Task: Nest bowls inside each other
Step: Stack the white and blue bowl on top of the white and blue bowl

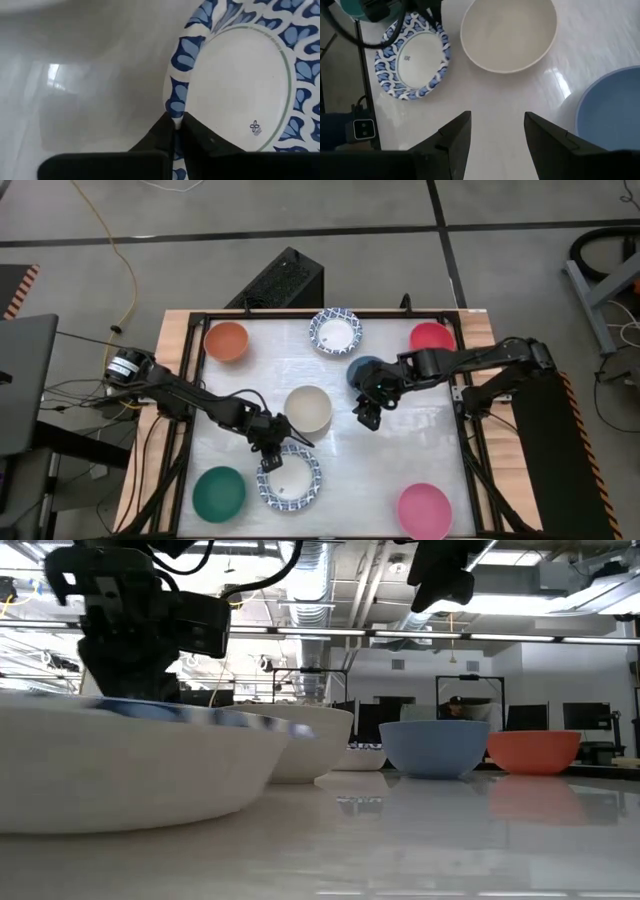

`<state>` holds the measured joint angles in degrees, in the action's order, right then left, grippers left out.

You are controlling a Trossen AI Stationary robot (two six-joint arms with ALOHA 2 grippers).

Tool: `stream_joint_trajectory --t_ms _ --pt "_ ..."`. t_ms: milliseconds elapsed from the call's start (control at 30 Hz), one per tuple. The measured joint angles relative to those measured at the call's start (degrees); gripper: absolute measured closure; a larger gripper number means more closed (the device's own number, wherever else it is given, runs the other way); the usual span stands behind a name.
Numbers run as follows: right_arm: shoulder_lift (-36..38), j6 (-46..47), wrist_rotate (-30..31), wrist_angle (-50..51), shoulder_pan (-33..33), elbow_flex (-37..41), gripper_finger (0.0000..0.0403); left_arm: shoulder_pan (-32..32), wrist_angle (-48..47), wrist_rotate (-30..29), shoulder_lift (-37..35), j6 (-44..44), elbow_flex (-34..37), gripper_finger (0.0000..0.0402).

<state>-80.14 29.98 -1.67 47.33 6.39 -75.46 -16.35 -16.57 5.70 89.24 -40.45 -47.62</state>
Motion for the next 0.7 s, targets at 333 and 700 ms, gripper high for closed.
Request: stream_joint_trajectory --t_ms 333,700 --pt "0.0 0.7 -0.1 0.4 0.0 0.0 0.0200 2.6 -2.8 4.7 -2.5 -4.2 -2.3 0.0401" --pt "0.0 14.4 1.5 0.4 -3.0 0.0 0.0200 5.0 -7.7 8.6 -12.1 -10.6 -3.5 0.0401"
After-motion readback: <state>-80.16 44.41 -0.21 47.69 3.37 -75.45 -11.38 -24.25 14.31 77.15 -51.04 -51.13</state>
